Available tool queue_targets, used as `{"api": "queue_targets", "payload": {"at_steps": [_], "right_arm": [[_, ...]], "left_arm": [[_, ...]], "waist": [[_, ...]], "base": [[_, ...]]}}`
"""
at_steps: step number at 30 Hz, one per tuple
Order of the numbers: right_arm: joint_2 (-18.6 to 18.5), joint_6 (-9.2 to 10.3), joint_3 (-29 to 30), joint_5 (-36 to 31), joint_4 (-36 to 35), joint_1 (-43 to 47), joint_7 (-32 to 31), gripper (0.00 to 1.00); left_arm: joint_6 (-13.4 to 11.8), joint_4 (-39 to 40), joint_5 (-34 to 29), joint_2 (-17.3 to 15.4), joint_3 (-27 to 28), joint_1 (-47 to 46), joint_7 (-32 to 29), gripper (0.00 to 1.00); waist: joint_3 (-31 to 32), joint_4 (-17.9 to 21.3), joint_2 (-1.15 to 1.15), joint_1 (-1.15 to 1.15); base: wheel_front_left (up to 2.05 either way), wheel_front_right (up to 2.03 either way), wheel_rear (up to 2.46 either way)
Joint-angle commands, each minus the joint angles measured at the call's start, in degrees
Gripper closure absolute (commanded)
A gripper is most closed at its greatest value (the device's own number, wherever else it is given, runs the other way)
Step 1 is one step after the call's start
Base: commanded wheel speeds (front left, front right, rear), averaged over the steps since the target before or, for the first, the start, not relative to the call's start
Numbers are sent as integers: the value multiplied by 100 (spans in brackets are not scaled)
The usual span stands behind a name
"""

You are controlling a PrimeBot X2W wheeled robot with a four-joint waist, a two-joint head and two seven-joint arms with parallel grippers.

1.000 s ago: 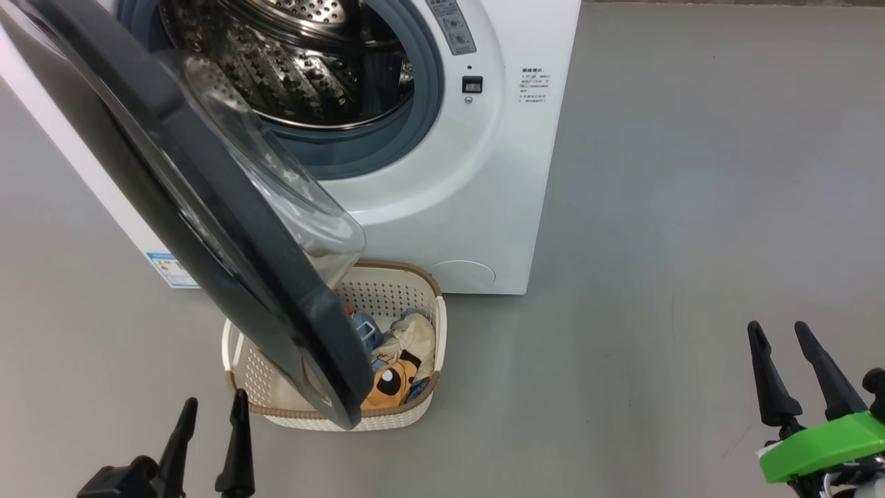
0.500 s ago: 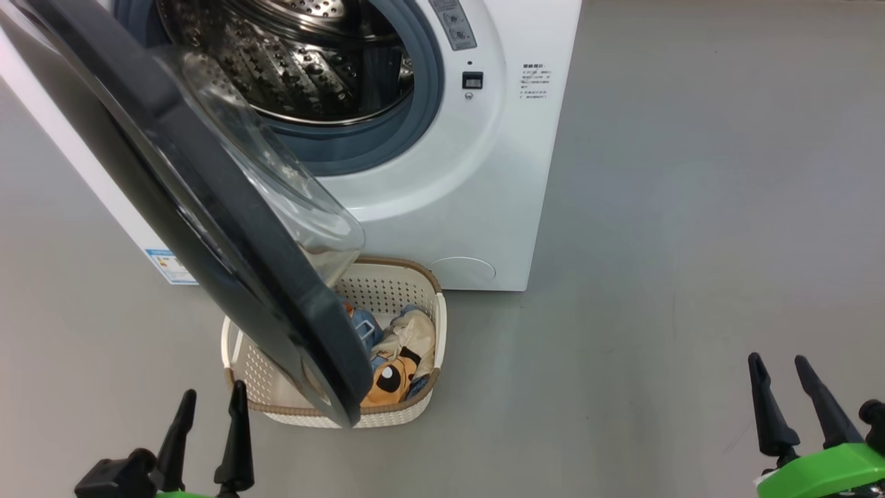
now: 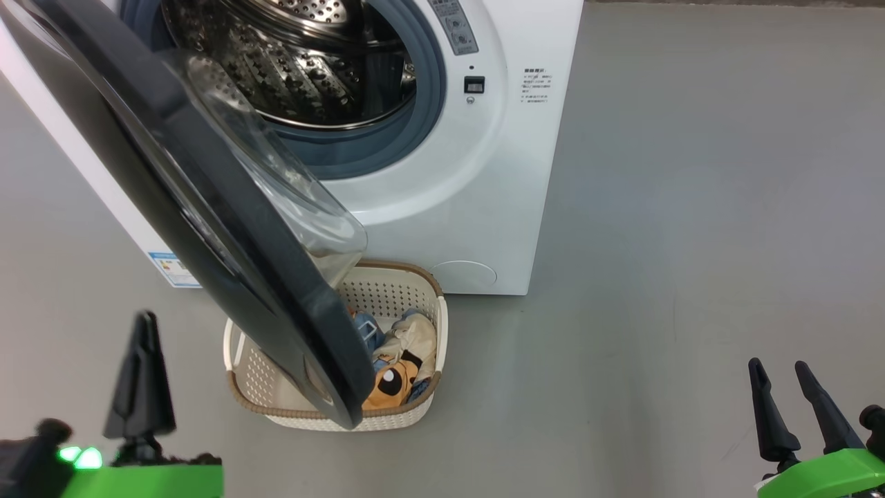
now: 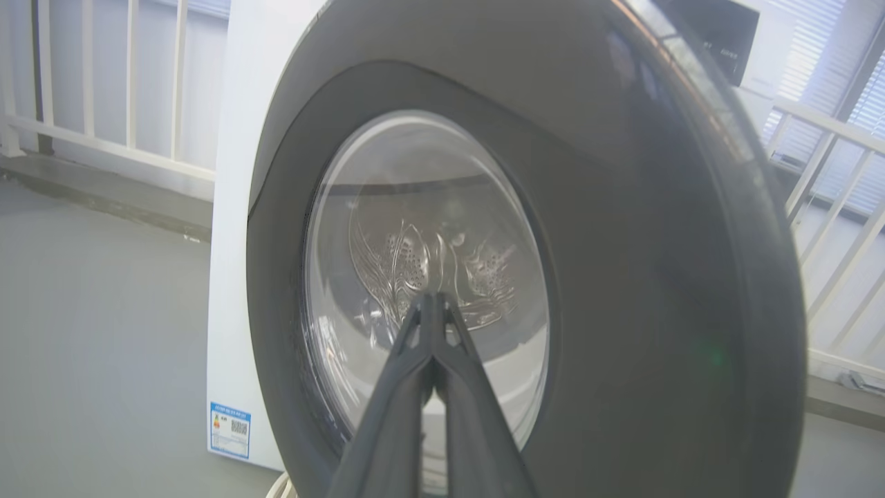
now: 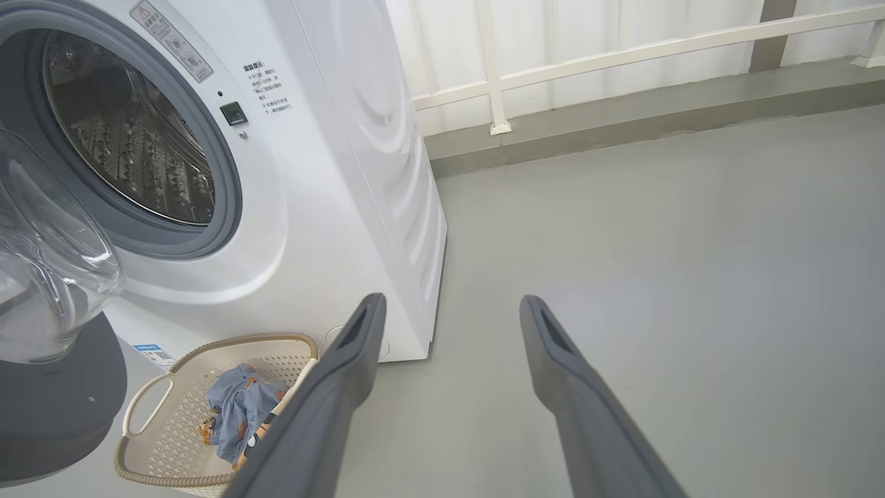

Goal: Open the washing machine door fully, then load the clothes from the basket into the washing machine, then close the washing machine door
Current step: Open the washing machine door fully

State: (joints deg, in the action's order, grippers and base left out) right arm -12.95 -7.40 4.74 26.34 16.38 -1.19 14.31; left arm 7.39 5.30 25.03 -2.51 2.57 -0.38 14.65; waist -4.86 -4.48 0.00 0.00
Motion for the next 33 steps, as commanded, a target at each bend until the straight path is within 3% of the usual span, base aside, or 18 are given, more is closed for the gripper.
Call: {"api": "queue_targets", "payload": {"at_steps": [1,8,14,22,33], "right_arm": [[-126,-9,-84,-89,-153,3,69,0],[-136,-9,-26,-86,-180,72,69,0],[-129,-9,18,-101,-210,96,69,0],[-100,-9,48,-121,-212,82,69,0],[-70,-9,63,-161,-255,49,69,0]], "left_arm": [[10,414,-49,-47,211,-222,35,100],[10,1835,-179,-39,-277,-129,35,100],[9,2196,-438,-38,-1336,-147,35,100],[9,1355,-220,-37,-2498,-341,35,100],[10,82,327,-37,-2547,-644,35,100]], "waist": [[14,4,0,0],[50,-2,0,0],[34,5,0,0],[28,51,0,0],[-33,68,0,0]], "base": [[0,0,0],[0,0,0],[0,0,0],[0,0,0],[0,0,0]]}}
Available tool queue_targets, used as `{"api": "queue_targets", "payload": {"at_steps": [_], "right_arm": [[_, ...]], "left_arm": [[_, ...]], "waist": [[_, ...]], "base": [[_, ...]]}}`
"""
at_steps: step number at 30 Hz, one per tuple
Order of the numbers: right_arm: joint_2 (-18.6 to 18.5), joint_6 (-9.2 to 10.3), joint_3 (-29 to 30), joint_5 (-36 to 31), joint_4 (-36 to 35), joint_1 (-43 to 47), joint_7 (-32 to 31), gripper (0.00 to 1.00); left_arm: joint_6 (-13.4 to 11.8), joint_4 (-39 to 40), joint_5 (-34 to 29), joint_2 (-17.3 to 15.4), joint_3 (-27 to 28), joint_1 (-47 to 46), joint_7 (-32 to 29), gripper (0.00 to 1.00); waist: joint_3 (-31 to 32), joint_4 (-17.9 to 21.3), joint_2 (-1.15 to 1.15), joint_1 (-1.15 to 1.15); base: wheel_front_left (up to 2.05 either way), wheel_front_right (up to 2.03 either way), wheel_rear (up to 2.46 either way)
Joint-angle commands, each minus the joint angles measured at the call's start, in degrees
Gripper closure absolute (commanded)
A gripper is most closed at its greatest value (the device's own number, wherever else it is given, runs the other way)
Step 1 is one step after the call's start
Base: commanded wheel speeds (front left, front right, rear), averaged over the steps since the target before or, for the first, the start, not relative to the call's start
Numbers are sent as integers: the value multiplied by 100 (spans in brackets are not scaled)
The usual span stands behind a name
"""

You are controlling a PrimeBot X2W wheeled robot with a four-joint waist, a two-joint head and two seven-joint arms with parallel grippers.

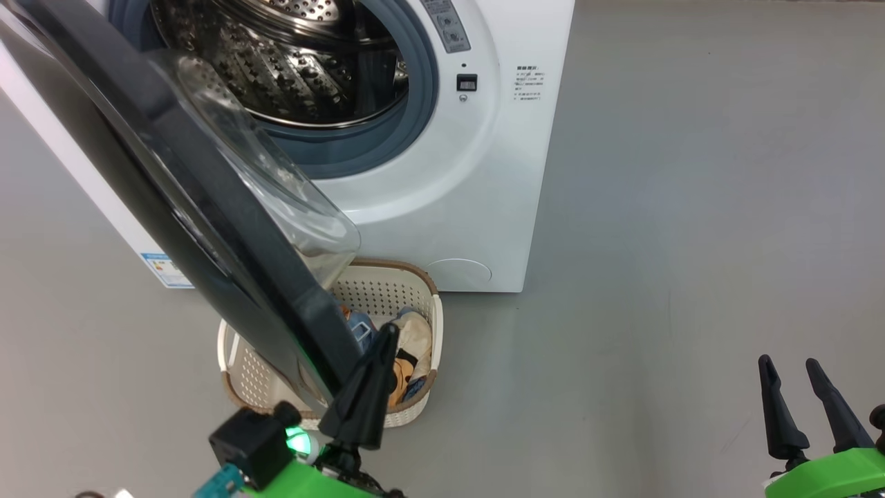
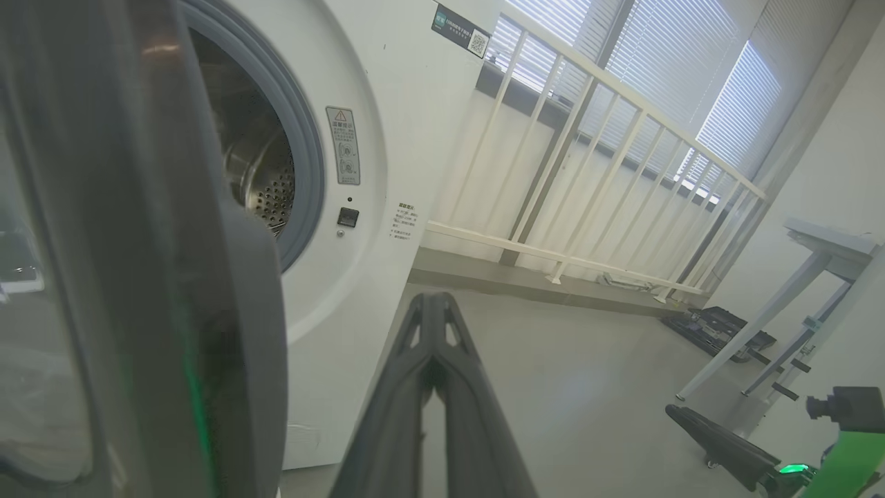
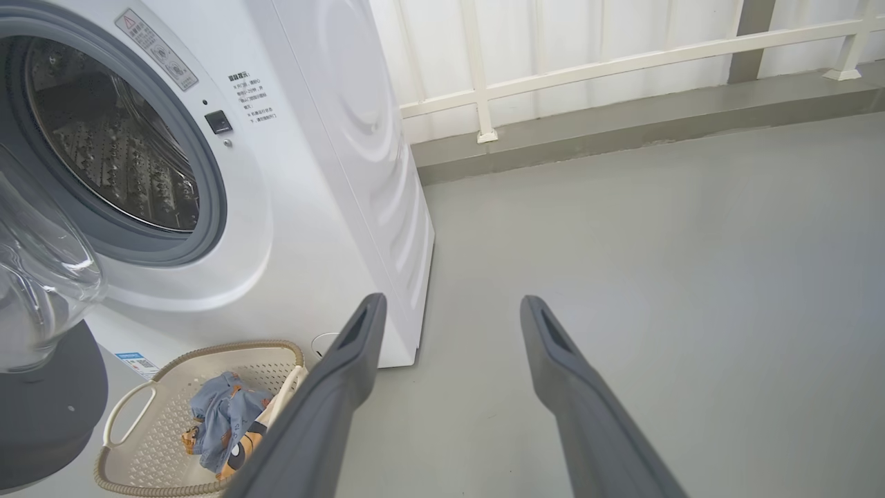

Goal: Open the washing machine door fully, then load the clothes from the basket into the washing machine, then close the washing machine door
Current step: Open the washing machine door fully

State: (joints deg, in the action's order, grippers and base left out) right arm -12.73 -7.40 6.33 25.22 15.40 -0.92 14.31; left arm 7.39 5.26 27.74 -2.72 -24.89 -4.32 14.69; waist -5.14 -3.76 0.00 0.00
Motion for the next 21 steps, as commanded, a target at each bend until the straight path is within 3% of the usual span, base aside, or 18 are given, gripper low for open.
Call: {"api": "queue_targets", "payload": {"at_steps": [1,21], "right_arm": [[-90,-9,-89,-54,-158,18,69,0],[-94,-9,-48,-66,-218,-10,69,0]], "left_arm": [[10,21,100,-16,216,-288,31,100],[10,-798,617,-16,576,-640,31,100]], "waist": [[-10,-7,0,0],[-43,-81,0,0]], "base": [[0,0,0],[0,0,0]]}}
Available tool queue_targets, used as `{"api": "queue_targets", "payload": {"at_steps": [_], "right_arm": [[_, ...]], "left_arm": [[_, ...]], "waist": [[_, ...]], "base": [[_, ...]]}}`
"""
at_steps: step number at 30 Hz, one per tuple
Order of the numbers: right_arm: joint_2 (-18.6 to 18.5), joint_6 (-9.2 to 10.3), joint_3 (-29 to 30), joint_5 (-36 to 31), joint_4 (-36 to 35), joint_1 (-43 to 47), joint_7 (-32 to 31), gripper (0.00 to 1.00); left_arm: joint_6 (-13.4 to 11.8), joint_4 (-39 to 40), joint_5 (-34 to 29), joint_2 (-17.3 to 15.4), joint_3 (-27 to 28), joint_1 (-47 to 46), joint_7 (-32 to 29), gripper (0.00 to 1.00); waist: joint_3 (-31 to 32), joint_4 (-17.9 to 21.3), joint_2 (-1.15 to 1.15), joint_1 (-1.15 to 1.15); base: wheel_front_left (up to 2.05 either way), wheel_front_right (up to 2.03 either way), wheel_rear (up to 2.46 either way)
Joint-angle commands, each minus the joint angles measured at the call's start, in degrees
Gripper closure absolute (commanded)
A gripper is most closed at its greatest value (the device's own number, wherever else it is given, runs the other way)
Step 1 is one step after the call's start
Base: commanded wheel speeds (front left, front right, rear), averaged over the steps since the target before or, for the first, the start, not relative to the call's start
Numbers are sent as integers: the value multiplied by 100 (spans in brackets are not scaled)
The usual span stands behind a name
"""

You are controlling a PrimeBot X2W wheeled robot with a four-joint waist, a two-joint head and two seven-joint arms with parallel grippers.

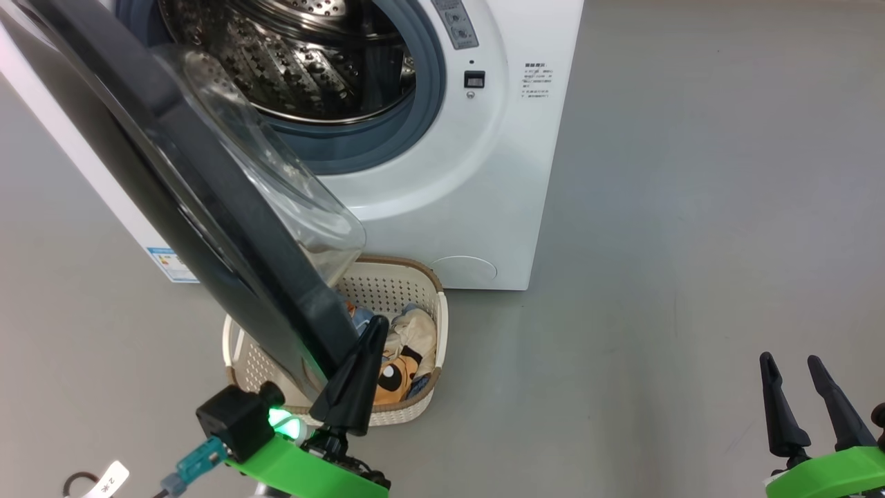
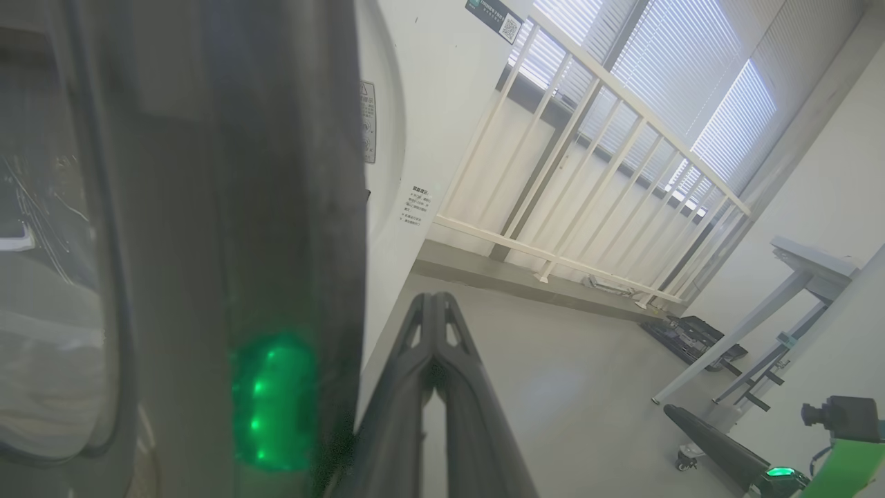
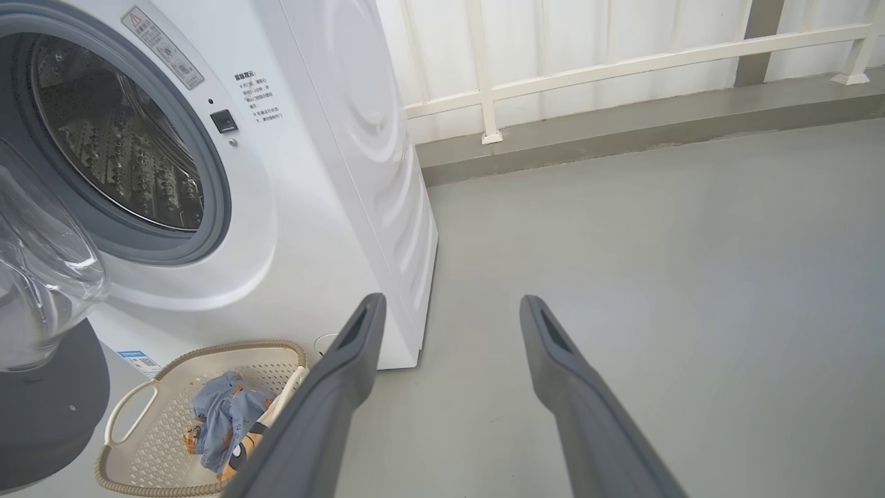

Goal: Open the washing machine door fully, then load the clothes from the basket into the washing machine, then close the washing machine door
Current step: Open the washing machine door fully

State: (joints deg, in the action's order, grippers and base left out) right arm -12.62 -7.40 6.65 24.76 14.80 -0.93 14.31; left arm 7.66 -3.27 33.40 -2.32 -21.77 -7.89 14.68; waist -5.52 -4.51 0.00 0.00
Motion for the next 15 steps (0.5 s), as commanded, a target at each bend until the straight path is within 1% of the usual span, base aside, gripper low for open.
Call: {"api": "queue_targets", "payload": {"at_steps": [1,15], "right_arm": [[-109,-9,-84,-18,-158,-15,69,0],[-119,-9,-115,-16,-194,-28,69,0]], "left_arm": [[-18,31,64,-56,270,-296,32,100],[-18,-168,7,-56,410,-235,32,100]], "waist": [[-7,-10,0,0],[-16,-98,0,0]], "base": [[0,0,0],[0,0,0]]}}
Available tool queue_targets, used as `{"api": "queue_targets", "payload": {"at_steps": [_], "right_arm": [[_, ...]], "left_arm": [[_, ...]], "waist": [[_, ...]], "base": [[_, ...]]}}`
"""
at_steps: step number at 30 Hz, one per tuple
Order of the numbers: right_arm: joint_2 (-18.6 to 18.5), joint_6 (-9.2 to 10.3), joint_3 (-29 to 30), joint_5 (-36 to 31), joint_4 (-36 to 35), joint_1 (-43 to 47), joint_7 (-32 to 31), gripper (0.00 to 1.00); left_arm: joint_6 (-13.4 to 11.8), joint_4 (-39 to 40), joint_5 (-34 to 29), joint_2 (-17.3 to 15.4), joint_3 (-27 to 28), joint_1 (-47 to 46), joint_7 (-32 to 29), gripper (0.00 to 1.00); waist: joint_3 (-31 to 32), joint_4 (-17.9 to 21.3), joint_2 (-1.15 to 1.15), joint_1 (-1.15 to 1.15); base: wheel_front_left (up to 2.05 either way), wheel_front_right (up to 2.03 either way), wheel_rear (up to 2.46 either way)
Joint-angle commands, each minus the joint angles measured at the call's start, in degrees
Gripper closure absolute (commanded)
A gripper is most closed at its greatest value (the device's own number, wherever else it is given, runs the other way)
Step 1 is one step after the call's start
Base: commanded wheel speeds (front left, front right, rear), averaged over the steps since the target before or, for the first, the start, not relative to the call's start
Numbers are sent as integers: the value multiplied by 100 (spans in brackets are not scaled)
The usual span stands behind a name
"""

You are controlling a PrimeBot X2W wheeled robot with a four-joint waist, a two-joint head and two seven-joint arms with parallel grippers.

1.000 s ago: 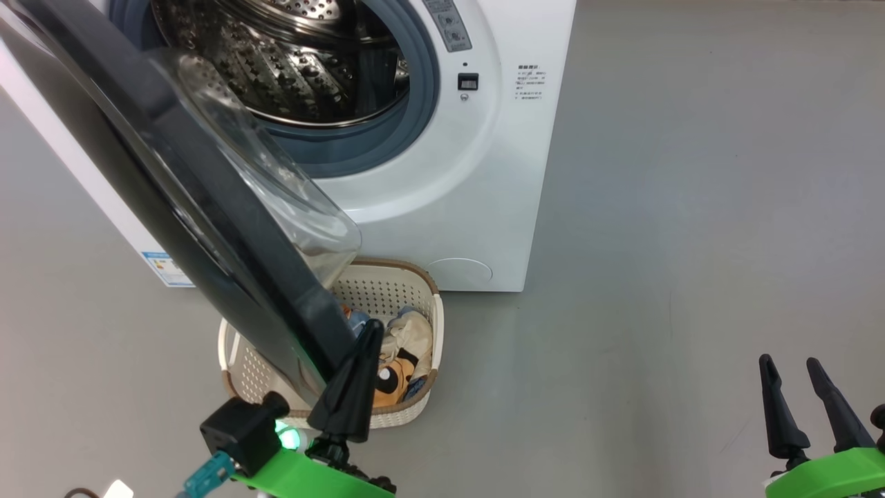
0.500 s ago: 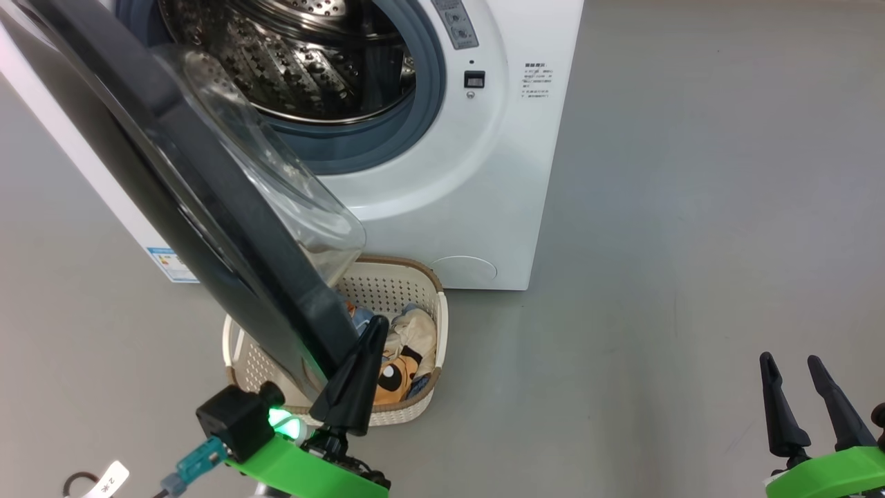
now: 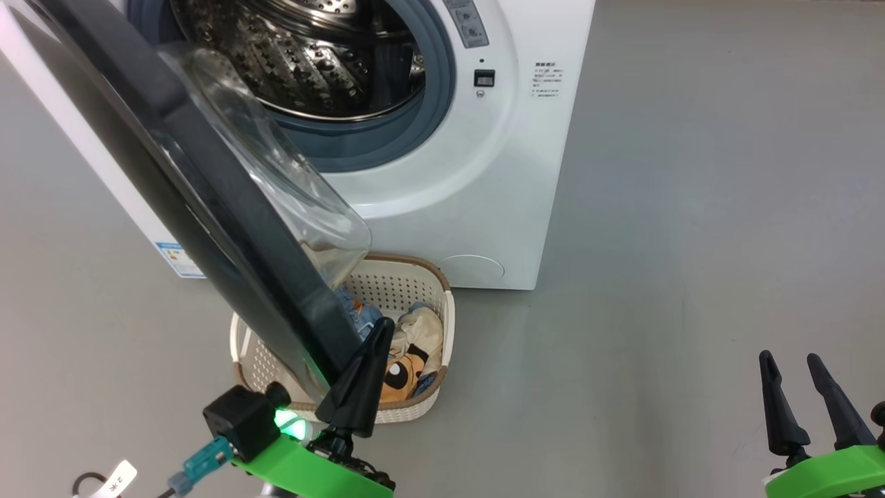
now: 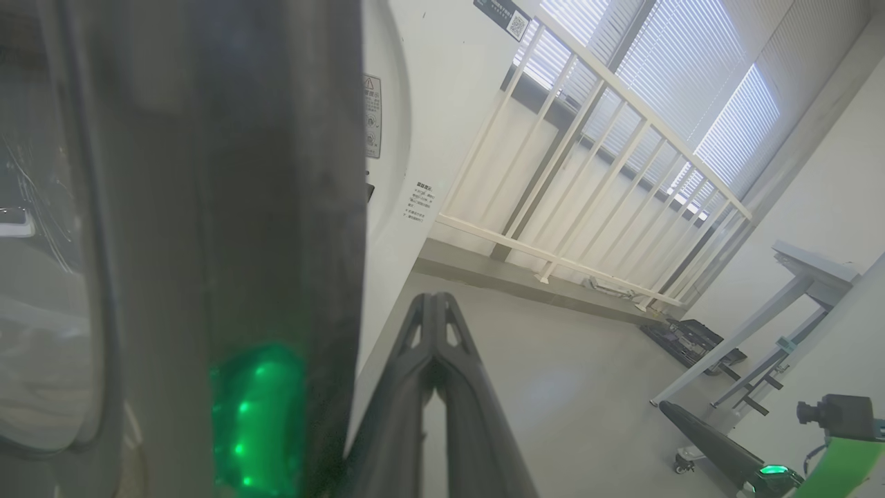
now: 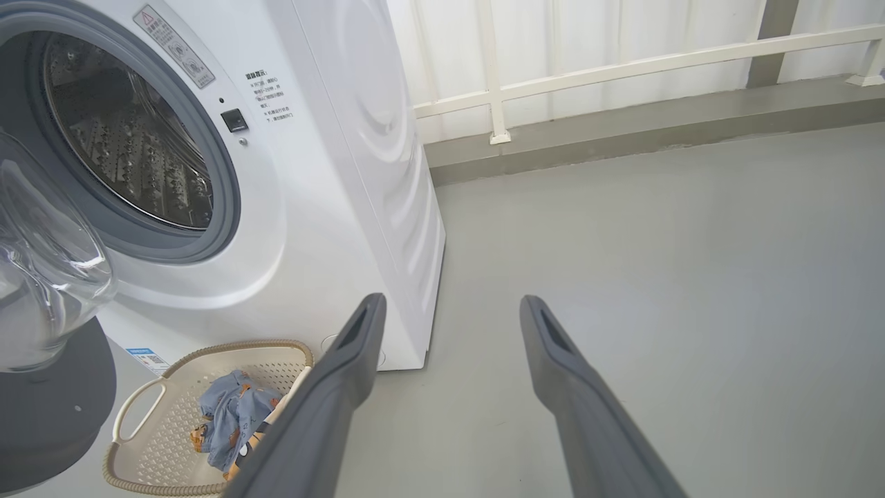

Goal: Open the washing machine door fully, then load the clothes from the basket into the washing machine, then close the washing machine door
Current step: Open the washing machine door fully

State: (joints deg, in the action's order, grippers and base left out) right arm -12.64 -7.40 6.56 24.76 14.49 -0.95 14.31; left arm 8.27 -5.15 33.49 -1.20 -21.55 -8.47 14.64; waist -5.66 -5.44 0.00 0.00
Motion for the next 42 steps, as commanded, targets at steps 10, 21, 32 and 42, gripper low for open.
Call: {"api": "queue_targets", "payload": {"at_steps": [10,21,32,42], "right_arm": [[-115,-9,-155,-44,-219,-73,69,0],[-161,-9,-221,-47,-258,-89,69,0],[-198,-9,-286,-38,-259,-67,69,0],[-228,-9,-327,-51,-245,-111,69,0]], "left_arm": [[-78,87,-57,-168,514,12,36,100],[-78,163,-179,-168,600,332,36,100],[-128,460,-382,-168,818,735,36,100],[-348,591,-455,-167,1100,880,36,100]], "waist": [[-37,-178,0,0],[-56,-525,0,0],[-66,-1010,0,0],[-109,-1499,0,0]], "base": [[0,0,0],[0,0,0],[0,0,0],[0,0,0]]}}
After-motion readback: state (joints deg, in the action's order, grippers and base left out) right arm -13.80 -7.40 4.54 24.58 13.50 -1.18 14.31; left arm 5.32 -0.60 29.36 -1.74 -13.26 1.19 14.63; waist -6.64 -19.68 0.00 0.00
